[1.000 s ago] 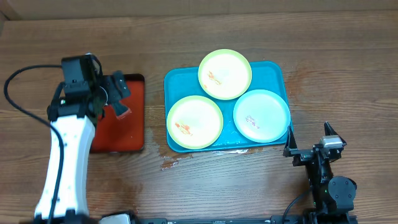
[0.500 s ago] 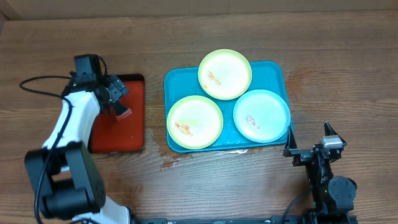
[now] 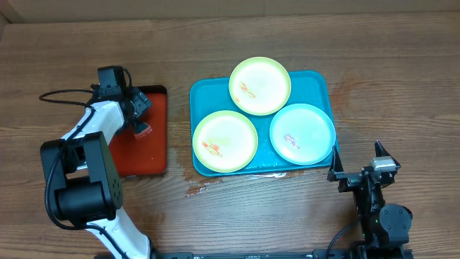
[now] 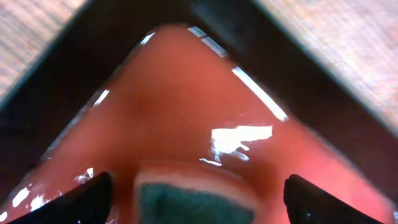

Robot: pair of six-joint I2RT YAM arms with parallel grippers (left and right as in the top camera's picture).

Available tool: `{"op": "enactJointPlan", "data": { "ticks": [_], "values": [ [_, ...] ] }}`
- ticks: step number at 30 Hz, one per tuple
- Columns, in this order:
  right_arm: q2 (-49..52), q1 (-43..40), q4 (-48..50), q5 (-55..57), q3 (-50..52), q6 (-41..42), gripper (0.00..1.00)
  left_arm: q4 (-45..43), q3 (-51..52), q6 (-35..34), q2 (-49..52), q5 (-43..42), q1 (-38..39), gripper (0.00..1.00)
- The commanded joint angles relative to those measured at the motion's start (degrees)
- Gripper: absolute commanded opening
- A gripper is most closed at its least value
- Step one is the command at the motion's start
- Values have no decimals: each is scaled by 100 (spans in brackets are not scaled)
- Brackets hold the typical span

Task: Clean dirty plates on tray and stack at the side
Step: 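Move the left gripper over the red tray to the sponge, then grasp the green sponge with the left gripper and lift it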

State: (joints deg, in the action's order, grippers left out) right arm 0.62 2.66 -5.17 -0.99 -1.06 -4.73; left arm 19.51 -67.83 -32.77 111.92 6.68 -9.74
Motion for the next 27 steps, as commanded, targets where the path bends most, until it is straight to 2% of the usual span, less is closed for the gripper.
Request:
{"op": "enactJointPlan", "data": {
  "ticks": [1, 2, 4, 6, 8, 9, 10, 11, 12, 13, 18, 22, 25, 26, 27],
  "values": [
    [-46, -9, 33, 74, 57, -24, 100, -46, -96, -68, 122, -28, 44, 77],
    [-46, -9, 33, 74, 57, -24, 100, -48, -96, -68, 122, -31, 44, 69],
    [-46, -9, 33, 74, 57, -24, 100, -26, -96, -66, 122, -28, 44, 45],
    [-46, -9, 33, 74, 57, -24, 100, -2, -96, -66, 122, -28, 44, 25],
    [-46, -9, 33, 74, 57, -24, 100, -2, -96, -66, 122, -28, 44, 11],
    [-46, -9, 33, 74, 57, -24, 100, -4, -96, -63, 122, -28, 44, 13],
    [-46, -9, 33, 74, 57, -24, 100, 11, -96, -61, 120, -31, 44, 37],
    [-46, -9, 31, 74, 57, -24, 100, 42, -96, -46, 120, -31, 39, 69],
    [-46, -9, 33, 74, 57, -24, 100, 140, -107, -26, 109, -33, 37, 88],
    [-46, -9, 33, 74, 57, -24, 100, 262, -133, -2, 87, -35, 37, 98],
    [-46, -9, 33, 74, 57, -24, 100, 1231, -533, 61, -17, -140, 39, 100],
    [-46, -9, 33, 74, 57, -24, 100, 1825, -887, 299, -24, -789, 39, 100],
    [-46, -9, 33, 74, 57, -24, 100, 1891, -931, 313, -24, -1088, 39, 84],
    [-46, -9, 33, 74, 57, -24, 100, 1908, -929, 310, -24, -1104, 39, 77],
    [-46, -11, 33, 74, 57, -24, 100, 1928, -929, 310, -24, -1093, 39, 64]
  ]
}}
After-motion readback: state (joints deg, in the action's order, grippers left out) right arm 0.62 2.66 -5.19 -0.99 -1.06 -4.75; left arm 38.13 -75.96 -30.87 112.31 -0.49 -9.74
